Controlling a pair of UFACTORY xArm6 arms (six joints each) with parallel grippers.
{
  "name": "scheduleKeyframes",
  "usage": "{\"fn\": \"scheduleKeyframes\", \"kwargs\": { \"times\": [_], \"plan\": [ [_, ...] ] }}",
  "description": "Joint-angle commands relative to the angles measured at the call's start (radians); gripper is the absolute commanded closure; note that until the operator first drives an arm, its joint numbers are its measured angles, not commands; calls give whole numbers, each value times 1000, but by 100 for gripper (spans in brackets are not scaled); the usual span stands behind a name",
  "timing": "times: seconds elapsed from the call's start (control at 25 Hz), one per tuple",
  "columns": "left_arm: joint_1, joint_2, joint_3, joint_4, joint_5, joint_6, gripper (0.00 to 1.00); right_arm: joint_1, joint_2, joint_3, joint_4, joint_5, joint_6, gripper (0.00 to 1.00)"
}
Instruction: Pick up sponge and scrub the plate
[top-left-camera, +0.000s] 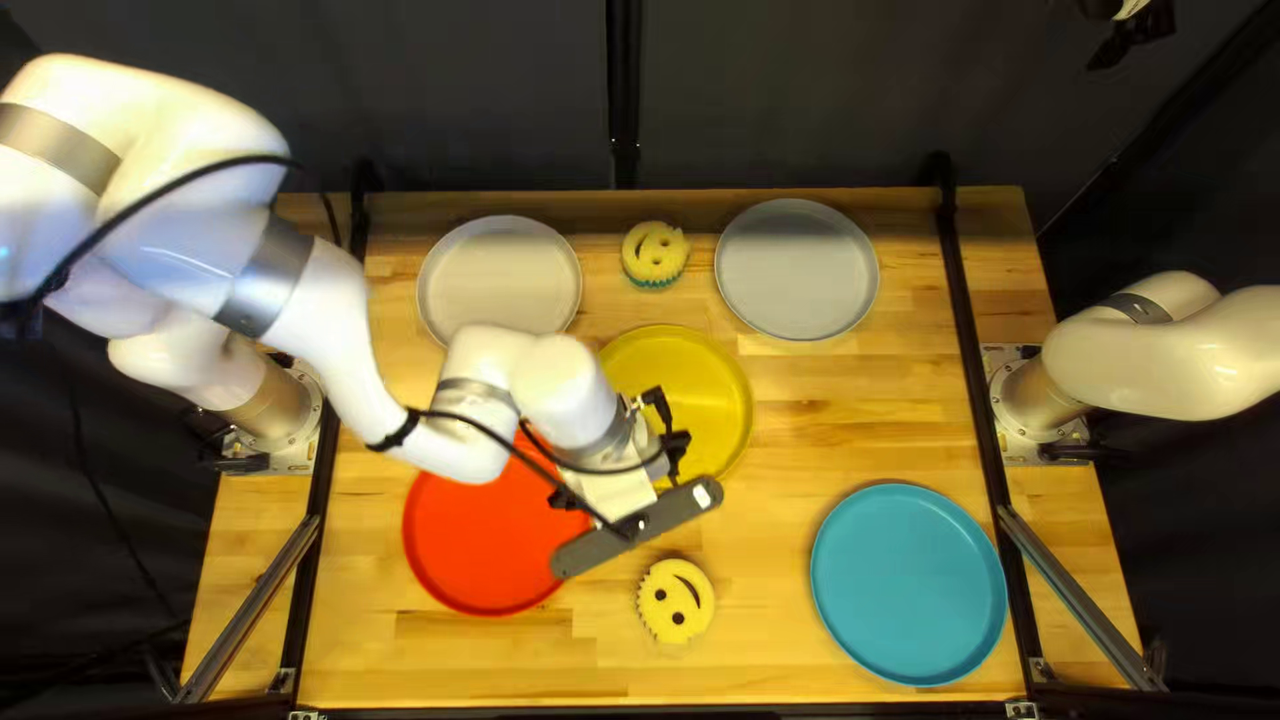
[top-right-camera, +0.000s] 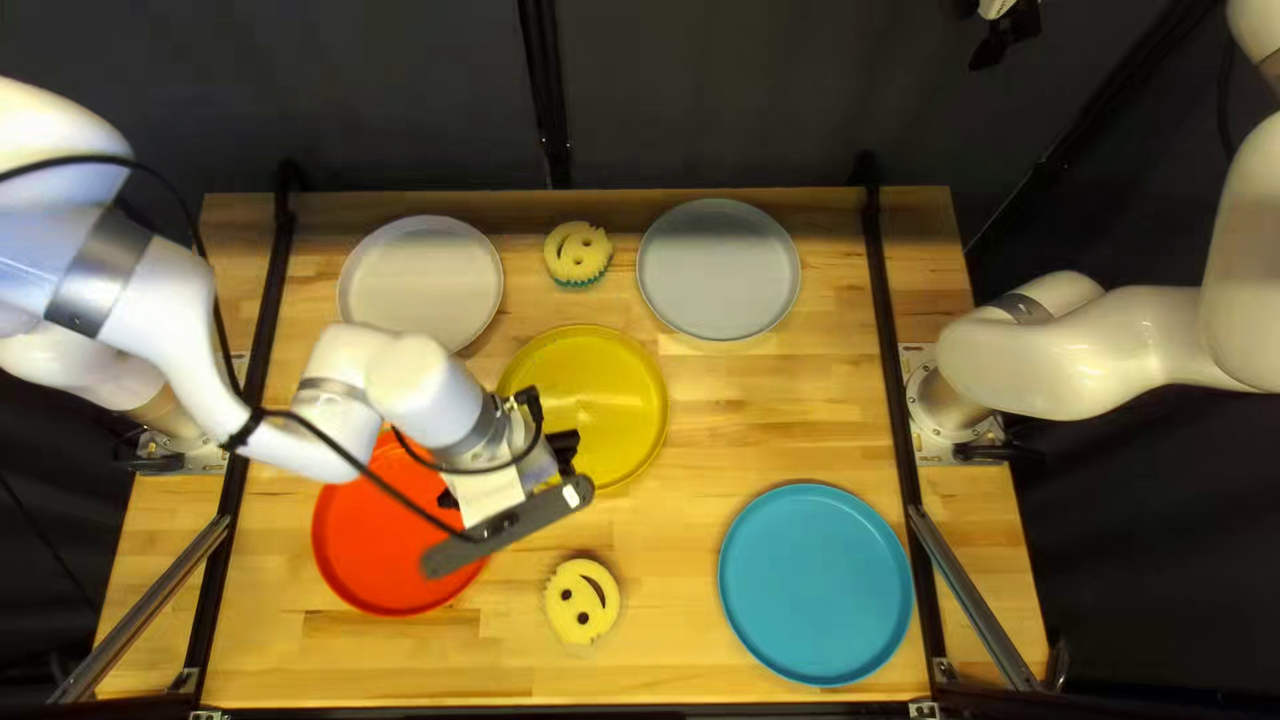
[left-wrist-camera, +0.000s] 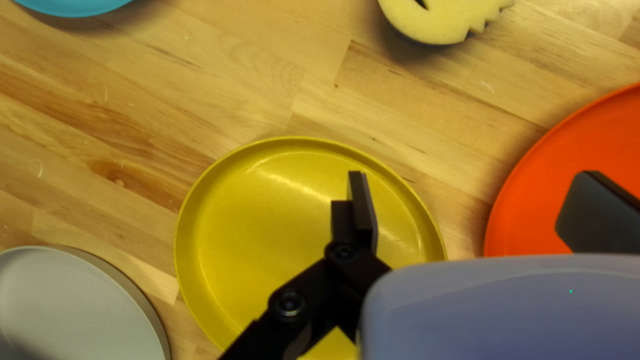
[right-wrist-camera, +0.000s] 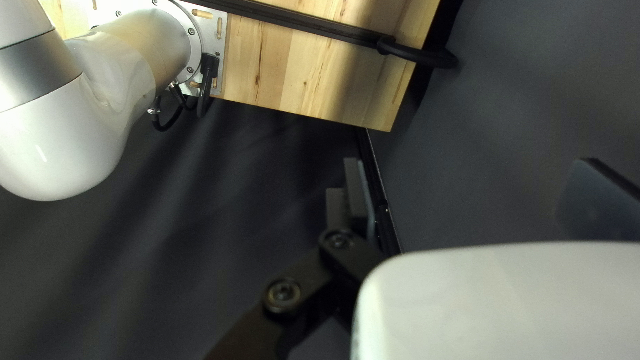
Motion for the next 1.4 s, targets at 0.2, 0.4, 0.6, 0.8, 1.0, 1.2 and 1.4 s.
{"fn": "scheduleKeyframes", "kwargs": {
  "times": [0.2, 0.4, 0.6, 0.8, 1.0, 1.2, 1.4],
  "plan": [
    [-13, 39, -41, 6, 16, -39, 0, 0, 0, 0, 0, 0, 0, 0],
    [-50, 170, -143, -60, -16, -28, 0, 0, 0, 0, 0, 0, 0, 0],
    [-79, 209, -166, -106, -24, -14, 0, 0, 0, 0, 0, 0, 0, 0],
    [-94, 201, -164, -54, -13, -71, 0, 0, 0, 0, 0, 0, 0, 0],
    [-105, 199, -121, 104, -67, -205, 0, 0, 0, 0, 0, 0, 0, 0],
    [-111, 203, -90, 197, -102, -296, 0, 0, 0, 0, 0, 0, 0, 0],
    [-106, 222, -101, 210, -111, -302, 0, 0, 0, 0, 0, 0, 0, 0]
  ]
}}
